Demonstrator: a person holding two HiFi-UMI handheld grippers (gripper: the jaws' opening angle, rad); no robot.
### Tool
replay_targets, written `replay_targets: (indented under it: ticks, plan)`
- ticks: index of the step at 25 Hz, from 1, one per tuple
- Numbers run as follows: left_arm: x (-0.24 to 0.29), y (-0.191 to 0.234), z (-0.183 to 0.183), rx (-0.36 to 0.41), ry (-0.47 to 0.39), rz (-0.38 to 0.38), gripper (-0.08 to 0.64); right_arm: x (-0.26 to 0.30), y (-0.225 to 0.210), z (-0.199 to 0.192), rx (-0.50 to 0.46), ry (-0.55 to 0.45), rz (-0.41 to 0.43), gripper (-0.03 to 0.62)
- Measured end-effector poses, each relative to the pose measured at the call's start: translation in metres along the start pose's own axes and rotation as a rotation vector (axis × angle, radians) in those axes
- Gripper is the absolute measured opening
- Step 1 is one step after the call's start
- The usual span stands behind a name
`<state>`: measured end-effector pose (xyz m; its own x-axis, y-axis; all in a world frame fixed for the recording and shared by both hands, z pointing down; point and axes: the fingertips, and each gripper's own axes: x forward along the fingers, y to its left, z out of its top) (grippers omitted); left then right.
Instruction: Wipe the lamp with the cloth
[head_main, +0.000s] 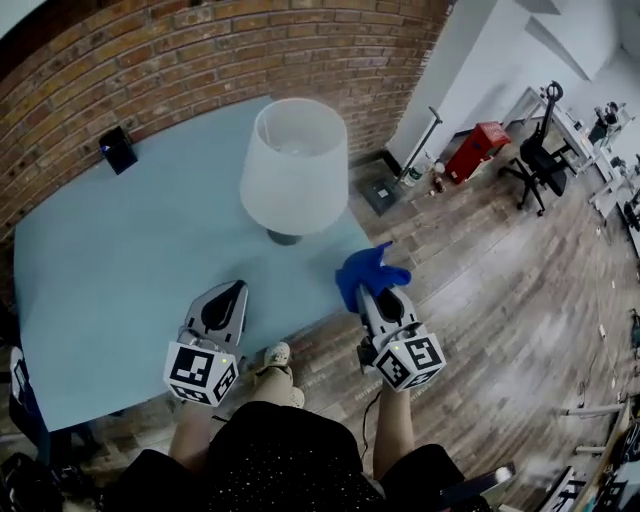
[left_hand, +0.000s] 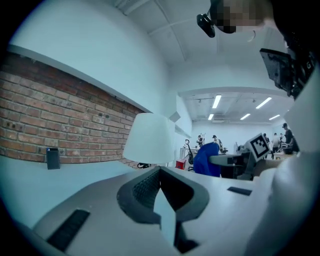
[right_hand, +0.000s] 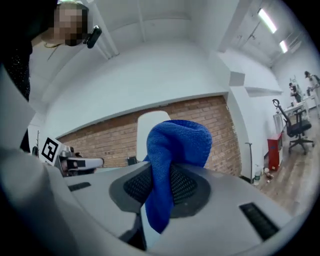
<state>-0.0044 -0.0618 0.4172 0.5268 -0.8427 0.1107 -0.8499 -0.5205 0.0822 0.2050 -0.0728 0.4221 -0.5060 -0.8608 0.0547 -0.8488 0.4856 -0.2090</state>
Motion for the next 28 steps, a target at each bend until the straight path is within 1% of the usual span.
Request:
replay_targets:
  ticks: [3, 6, 8, 11, 13, 17, 23, 28]
  plan:
    - [-0.015, -0.019, 0.013, 0.048, -0.024, -0.037, 0.009, -0.022, 0.029, 0.031, -0.003, -0.08, 0.018, 0.075]
    - [-0.027, -0.035, 0.026, 0.036, -0.072, -0.063, 0.009, -0.037, 0.046, 0.044, -0.041, -0.089, 0.03, 0.074]
    - [-0.032, -0.041, 0.031, 0.036, -0.086, -0.067, 0.009, -0.044, 0.049, 0.046, -0.059, -0.082, 0.014, 0.074]
    - [-0.042, -0.044, 0.033, 0.052, -0.089, -0.063, 0.009, -0.055, 0.045, 0.046, -0.049, -0.083, -0.011, 0.074]
    - [-0.047, -0.042, 0.029, 0.048, -0.082, -0.056, 0.009, -0.06, 0.045, 0.042, -0.042, -0.078, -0.017, 0.074]
    - [-0.053, -0.04, 0.028, 0.043, -0.078, -0.043, 0.009, -0.065, 0.05, 0.041, -0.038, -0.076, 0.007, 0.074]
    - [-0.057, -0.035, 0.025, 0.042, -0.073, -0.035, 0.008, -0.058, 0.06, 0.037, -0.048, -0.062, 0.025, 0.074]
    - [-0.055, -0.031, 0.03, 0.049, -0.079, -0.031, 0.009, -0.053, 0.062, 0.04, -0.056, -0.062, 0.034, 0.074]
